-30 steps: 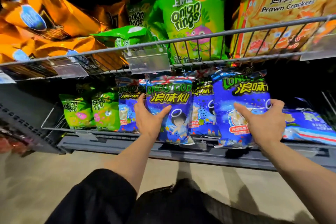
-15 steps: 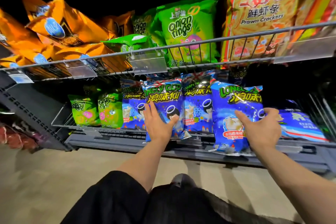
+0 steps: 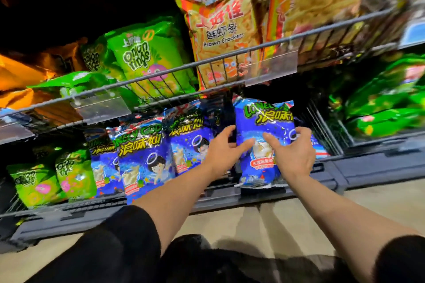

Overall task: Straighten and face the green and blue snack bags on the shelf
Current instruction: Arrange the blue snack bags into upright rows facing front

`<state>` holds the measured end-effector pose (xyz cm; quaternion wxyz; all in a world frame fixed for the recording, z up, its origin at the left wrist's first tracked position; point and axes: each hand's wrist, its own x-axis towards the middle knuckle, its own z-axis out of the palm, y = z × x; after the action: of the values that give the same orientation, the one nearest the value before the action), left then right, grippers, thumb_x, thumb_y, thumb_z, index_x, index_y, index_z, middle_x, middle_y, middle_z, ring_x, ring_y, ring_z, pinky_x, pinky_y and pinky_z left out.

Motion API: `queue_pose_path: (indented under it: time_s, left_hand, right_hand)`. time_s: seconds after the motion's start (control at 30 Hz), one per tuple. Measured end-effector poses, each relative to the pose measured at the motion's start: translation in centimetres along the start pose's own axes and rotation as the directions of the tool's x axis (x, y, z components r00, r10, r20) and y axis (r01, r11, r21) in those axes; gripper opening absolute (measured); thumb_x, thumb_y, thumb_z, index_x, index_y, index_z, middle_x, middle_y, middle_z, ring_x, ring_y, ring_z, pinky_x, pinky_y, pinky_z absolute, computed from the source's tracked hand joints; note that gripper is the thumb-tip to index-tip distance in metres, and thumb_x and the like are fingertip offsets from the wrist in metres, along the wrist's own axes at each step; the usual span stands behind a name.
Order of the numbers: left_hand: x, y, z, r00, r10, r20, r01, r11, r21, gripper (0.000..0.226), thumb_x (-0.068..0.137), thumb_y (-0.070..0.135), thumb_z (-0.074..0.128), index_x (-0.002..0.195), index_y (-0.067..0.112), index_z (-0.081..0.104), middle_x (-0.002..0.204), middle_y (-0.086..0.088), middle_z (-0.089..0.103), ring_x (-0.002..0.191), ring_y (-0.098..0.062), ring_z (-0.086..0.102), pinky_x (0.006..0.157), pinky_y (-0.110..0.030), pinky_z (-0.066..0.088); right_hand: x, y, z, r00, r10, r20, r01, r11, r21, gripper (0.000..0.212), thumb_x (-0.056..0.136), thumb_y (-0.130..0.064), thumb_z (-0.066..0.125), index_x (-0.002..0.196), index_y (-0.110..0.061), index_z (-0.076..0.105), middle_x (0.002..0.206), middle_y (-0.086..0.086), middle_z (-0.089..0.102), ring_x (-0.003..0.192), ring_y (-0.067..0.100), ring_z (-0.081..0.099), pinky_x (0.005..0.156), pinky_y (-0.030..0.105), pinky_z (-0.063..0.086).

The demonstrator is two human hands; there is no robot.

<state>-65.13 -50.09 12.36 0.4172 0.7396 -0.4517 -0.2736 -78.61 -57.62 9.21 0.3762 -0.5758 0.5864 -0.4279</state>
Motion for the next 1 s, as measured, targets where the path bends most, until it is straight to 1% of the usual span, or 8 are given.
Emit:
queue_pose_path:
  time_s: [0.13,0.27,0.4,0.47,0.6,0.77,0.87,1.0]
  left_hand:
    - [2.6,0.3,4.5,0.987,-0.007,0.160,0.009,1.000,-0.011,0.109,0.050,0.067,0.079,0.143,0.042,0.027,0.128,0.013,0.061,0.115,-0.008,0.060,0.102,-0.037,0.047]
    - [5.3,-0.3,6.2,0.994,-0.054,0.094,0.054,0.999,0.003,0.134,0.042,0.060,0.083,0.150,0.041,0.007,0.125,0.015,0.059,0.118,-0.011,0.058,0.106,-0.038,0.043]
    - [7.8,-0.7,5.9,0.993,-0.069,-0.093,0.065,0.997,-0.041,0.108,0.067,0.029,0.087,0.152,0.028,0.019,0.121,0.007,0.056,0.111,-0.014,0.057,0.102,-0.029,0.044]
    - [9.1,-1.0,5.4,0.983,-0.085,-0.163,0.079,0.996,-0.044,0.101,0.063,0.037,0.087,0.148,0.025,0.032,0.120,0.005,0.059,0.108,-0.017,0.060,0.100,-0.034,0.047]
    - [10.9,-2.6,4.7,0.946,-0.089,-0.312,0.112,0.992,0.058,0.073,0.061,0.045,0.086,0.119,0.013,0.055,0.109,-0.008,0.068,0.099,-0.027,0.065,0.089,-0.043,0.053]
    - [11.7,-4.0,5.2,0.931,0.026,-0.364,0.124,0.916,0.382,0.091,0.070,0.055,0.077,0.138,0.008,0.040,0.118,-0.020,0.059,0.109,-0.040,0.056,0.085,-0.045,0.047]
    - [12.5,-4.6,5.3,0.911,0.030,-0.411,0.144,0.911,0.386,0.083,0.074,0.046,0.077,0.138,0.005,0.041,0.121,-0.023,0.057,0.111,-0.043,0.055,0.086,-0.047,0.045]
    - [13.4,-5.9,5.0,0.881,-0.085,-0.465,0.255,0.914,0.317,0.087,0.077,0.035,0.078,0.147,0.011,0.031,0.128,-0.024,0.055,0.114,-0.044,0.053,0.091,-0.047,0.044]
  right_hand:
    - [1.6,1.7,-1.0,0.995,0.093,-0.044,-0.091,0.995,0.030,0.074,0.070,-0.052,0.076,0.121,-0.009,0.045,0.105,0.014,0.064,0.101,0.034,0.058,0.079,0.036,0.039]
    - [3.8,3.2,-1.0,0.997,0.048,0.060,-0.052,0.997,0.062,0.063,0.074,-0.050,0.073,0.119,-0.011,0.049,0.091,0.003,0.058,0.091,0.025,0.055,0.076,0.031,0.038]
    - [6.8,4.7,-0.7,0.981,0.003,0.193,-0.013,0.999,0.047,0.038,0.093,-0.041,0.052,0.107,-0.007,0.060,0.097,0.014,0.066,0.094,0.030,0.059,0.081,0.037,0.042]
    - [8.0,6.1,-0.9,0.976,-0.045,0.211,0.074,0.988,-0.132,0.023,0.095,-0.029,0.050,0.095,-0.008,0.062,0.099,0.019,0.067,0.090,0.031,0.059,0.075,0.037,0.038]
    - [9.6,8.6,-1.8,0.949,-0.079,0.304,0.212,0.875,-0.435,0.034,0.087,-0.011,0.057,0.120,-0.007,0.062,0.124,0.014,0.061,0.116,0.029,0.056,0.096,0.034,0.039]
    - [11.3,9.5,-0.6,0.865,-0.035,0.501,0.353,0.752,-0.557,0.024,0.082,-0.013,0.064,0.105,-0.009,0.069,0.113,0.011,0.067,0.106,0.028,0.060,0.090,0.036,0.048]
    - [12.0,9.4,0.7,0.839,-0.038,0.542,0.408,0.702,-0.583,0.032,0.083,-0.022,0.068,0.113,-0.015,0.065,0.122,0.007,0.060,0.113,0.028,0.056,0.089,0.036,0.048]
    - [12.8,9.1,2.1,0.829,-0.072,0.555,0.510,0.505,-0.696,0.043,0.081,-0.024,0.068,0.117,-0.013,0.047,0.125,0.010,0.042,0.113,0.030,0.046,0.079,0.037,0.045]
